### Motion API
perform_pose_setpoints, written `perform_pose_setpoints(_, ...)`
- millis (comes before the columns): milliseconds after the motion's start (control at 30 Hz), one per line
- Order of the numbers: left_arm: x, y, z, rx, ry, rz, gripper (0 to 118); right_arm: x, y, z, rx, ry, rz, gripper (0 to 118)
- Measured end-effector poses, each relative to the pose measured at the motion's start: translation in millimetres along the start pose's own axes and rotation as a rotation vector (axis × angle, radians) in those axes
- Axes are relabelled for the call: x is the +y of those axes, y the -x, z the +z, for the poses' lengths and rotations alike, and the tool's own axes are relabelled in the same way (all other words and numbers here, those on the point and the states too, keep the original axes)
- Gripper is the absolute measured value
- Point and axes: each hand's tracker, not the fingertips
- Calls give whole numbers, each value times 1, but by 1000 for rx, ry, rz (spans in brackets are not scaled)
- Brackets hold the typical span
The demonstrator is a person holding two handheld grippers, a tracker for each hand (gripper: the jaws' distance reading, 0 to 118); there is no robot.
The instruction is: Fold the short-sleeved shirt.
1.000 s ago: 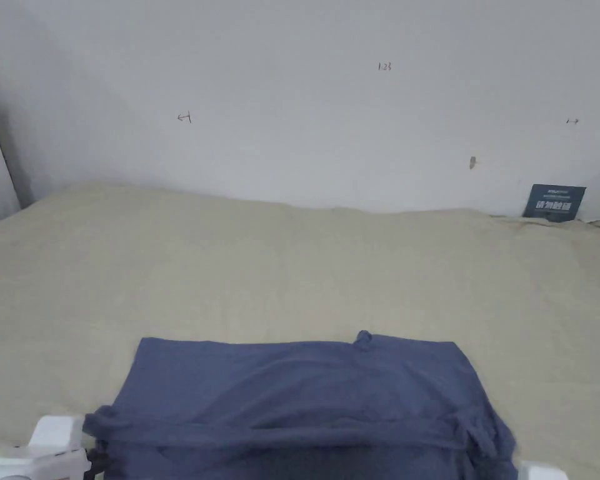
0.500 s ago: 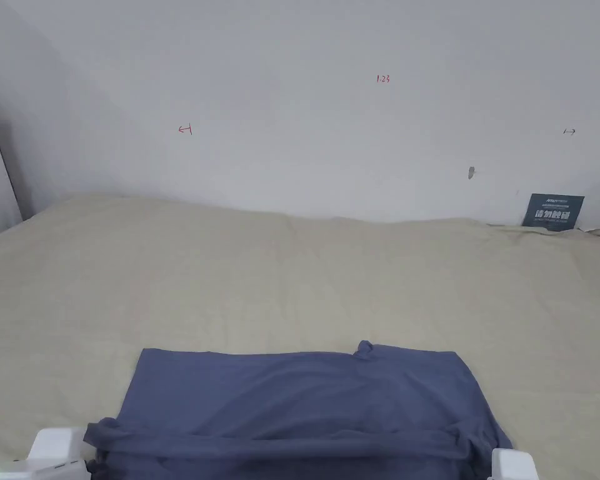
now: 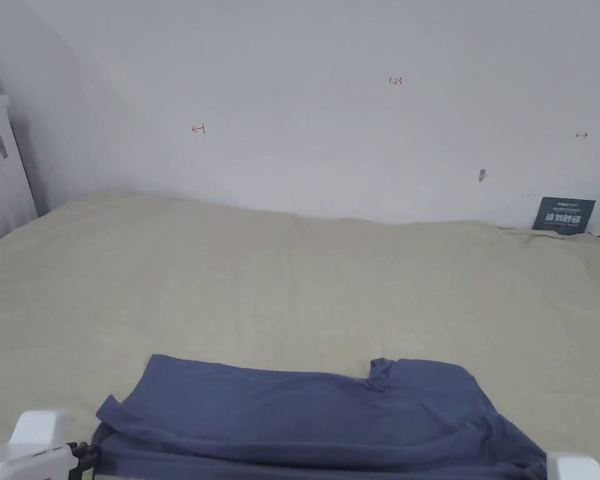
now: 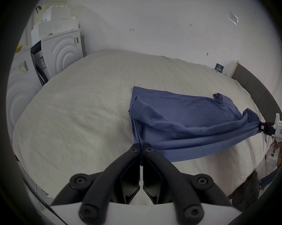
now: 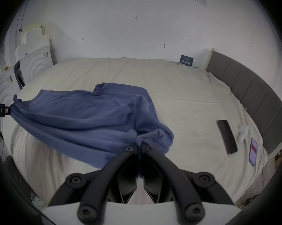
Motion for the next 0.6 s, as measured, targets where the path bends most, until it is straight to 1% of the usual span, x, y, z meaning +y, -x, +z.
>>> perform_pose_setpoints(133,-31,5,17,-13,49,-19,0,-25,5,29,-20,24,27,2)
perform_pose_setpoints(233,-61,11,27,-26,83,-6,0,-52,10,45,-28,61,36,2)
perform_pose_setpoints(267,-70,14,28,-28,96,0,0,-61,12,47,-37,75,52,2)
perform_pose_setpoints(333,-89,17,30,-24,119,4,0,-83,14,49,-41,108,51,2)
perform_pose_setpoints(433,-109,20,27,-20,165,23,0,-108,20,46,-75,145,58,2)
perform_pose_setpoints(500,-120,18,22,-8,181,12,0,-120,22,41,-80,172,41,2)
perform_pose_setpoints(567,-129,15,15,8,209,-6,0,-130,26,35,-92,197,50,2)
perform_pose_setpoints(600,-131,15,12,20,214,-9,0,-133,26,33,-99,186,37,1)
